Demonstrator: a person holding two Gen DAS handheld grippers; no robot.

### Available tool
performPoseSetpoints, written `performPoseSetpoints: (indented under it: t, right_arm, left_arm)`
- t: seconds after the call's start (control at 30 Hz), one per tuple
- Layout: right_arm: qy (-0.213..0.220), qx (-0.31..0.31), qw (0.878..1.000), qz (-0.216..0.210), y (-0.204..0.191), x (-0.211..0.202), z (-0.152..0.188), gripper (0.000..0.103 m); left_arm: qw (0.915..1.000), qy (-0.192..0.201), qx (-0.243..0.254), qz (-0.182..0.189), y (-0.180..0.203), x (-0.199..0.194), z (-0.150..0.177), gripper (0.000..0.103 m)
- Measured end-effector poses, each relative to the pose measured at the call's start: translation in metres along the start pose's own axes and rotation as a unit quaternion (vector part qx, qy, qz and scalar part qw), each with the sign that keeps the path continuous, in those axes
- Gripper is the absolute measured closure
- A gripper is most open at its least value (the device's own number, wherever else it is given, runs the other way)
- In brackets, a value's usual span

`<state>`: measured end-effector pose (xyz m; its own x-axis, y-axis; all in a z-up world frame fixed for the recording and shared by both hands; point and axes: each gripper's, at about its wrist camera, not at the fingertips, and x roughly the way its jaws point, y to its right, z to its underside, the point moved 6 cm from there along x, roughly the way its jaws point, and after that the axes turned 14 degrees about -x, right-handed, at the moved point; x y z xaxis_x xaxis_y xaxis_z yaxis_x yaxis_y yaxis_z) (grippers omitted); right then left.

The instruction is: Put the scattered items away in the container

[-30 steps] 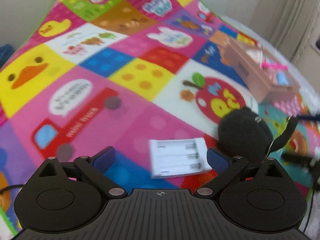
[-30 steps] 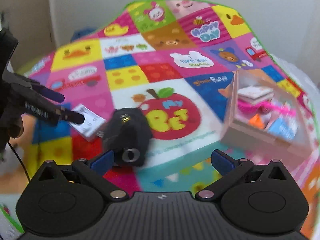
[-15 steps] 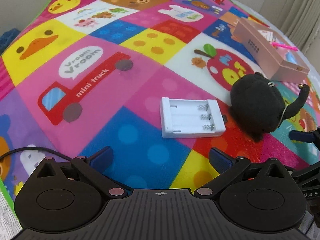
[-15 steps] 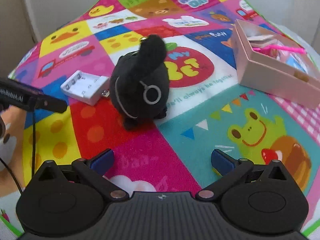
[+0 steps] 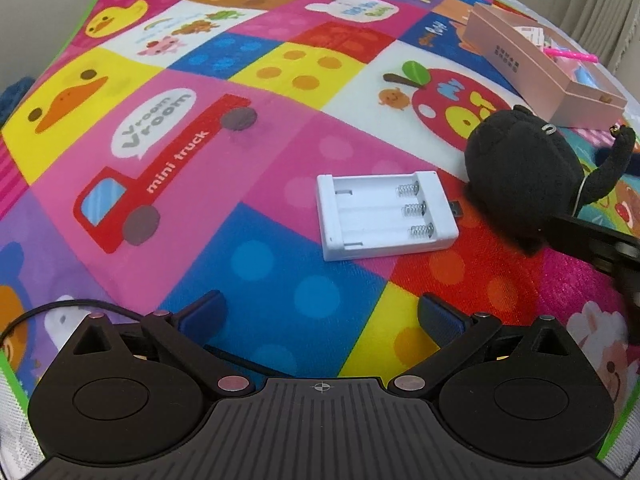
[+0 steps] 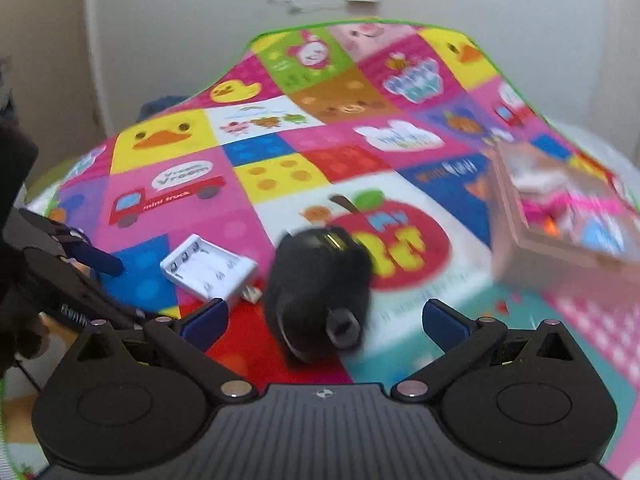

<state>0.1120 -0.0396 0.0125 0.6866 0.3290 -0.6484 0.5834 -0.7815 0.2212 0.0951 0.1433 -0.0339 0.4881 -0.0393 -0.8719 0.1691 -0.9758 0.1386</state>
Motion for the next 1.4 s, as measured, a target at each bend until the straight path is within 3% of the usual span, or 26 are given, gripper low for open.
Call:
performPoseSetpoints:
  t: [0.03,0.1,0.13,0.17,0.27,0.43,0.6,0.8,1.4]
  right_arm:
    - [-0.003,-0.003,1.0,0.005,-0.001,0.008,-0.003,0.0]
    - [-0.027,-0.006,1.0,0.002,0.0,0.029,-0.006,0.013]
    - [-0.049,-0.005,0.999,-0.009,0.003,0.039,-0.005,0.039]
    - [-0.063,0.004,0.998,-0.019,0.006,0.041,-0.004,0.04]
    - [-0.04,0.036,0.998,-0.022,0.022,0.019,-0.002,0.04]
    - [-0.001,-0.025,1.0,0.015,0.027,-0.03,0.023,0.039]
    - [-0.019,0.029,0.999,0.001,0.032,-0.053,0.055,0.039]
    - [-0.035,0.027,0.999,0.008,0.038,-0.065,0.075,0.038]
    - [-0.026,0.01,1.0,-0.013,0.028,-0.066,0.076,0.038]
  left_arm:
    - [1.0,-0.002,0.001,0.001,-0.001,-0.001,0.0,0.0]
    - [1.0,-0.001,0.001,-0.003,-0.003,-0.004,0.001,0.0]
    - [1.0,0.0,-0.002,-0.007,-0.004,-0.007,0.001,0.0]
    - [1.0,0.002,-0.008,-0.005,-0.004,-0.01,0.001,0.0]
    - [0.9995,0.019,-0.012,0.024,0.002,-0.022,0.0,0.0]
    - [0.9985,0.04,-0.008,0.036,0.031,-0.021,-0.014,0.0]
    - [0.9976,0.066,0.02,0.004,0.058,-0.004,-0.024,0.0]
    - [0.9987,0.046,0.013,-0.018,0.063,0.02,-0.025,0.0]
    - [0.9978,0.046,0.012,-0.046,0.058,0.02,-0.031,0.0]
